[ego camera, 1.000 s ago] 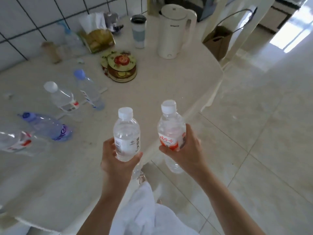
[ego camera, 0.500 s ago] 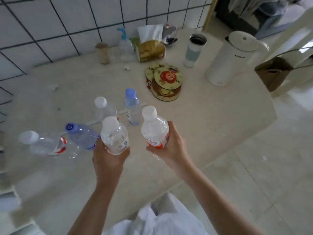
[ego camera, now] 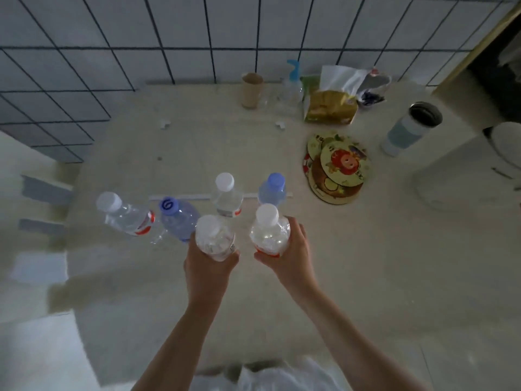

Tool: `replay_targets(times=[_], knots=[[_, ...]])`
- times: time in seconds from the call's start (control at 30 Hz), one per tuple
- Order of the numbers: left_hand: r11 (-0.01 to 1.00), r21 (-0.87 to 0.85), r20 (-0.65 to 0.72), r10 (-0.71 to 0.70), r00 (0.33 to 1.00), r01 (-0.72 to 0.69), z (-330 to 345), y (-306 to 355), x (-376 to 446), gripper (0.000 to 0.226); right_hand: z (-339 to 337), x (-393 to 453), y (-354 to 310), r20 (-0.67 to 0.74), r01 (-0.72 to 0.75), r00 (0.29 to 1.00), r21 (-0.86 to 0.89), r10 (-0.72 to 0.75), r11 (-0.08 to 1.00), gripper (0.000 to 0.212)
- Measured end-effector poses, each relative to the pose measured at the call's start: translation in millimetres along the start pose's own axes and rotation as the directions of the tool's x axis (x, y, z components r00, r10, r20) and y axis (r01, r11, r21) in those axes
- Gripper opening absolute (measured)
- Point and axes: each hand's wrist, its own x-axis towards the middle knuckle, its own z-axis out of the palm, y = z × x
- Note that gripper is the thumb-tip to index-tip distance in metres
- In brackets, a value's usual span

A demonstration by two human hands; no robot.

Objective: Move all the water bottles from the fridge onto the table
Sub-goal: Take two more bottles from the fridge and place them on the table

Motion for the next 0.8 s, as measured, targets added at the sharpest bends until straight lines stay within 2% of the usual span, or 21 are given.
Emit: replay_targets(times=[0.1, 0.23, 0.43, 0.57, 0.8], knots=[[0.999, -0.009, -0.028, -0.044, 0.999, 0.043, 11.4, -1.7, 4.6, 0.065, 6.0, 9.9, 22.6, -0.035, -0.047, 0.998, 0.032, 0.048, 0.998, 0.068], [0.998, 0.022, -0.048, -0.057, 0.997, 0.058, 25.5, -6.3, 10.6, 0.060, 8.5, 17.6, 38.7, -0.019, -0.040, 0.999, -0.009, 0.040, 0.999, 0.071], [0.995, 0.065, -0.009, -0.082, 0.997, 0.082, 40.5, -21.7, 3.5, 0.066, 3.4, 20.6, 49.6, 0.001, -0.019, 1.000, -0.042, 0.019, 0.999, 0.069], [0.994, 0.062, -0.021, -0.086, 0.996, 0.087, 42.4, -28.8, 1.0, 0.069, 5.2, 22.2, 52.6, 0.023, 0.006, 1.000, -0.057, -0.005, 0.998, 0.071], [0.997, 0.065, -0.008, -0.043, 0.999, 0.044, 44.4, -30.4, 4.0, 0.062, 1.1, 22.3, 53.0, 0.088, 0.022, 0.996, -0.097, -0.013, 0.995, 0.073]])
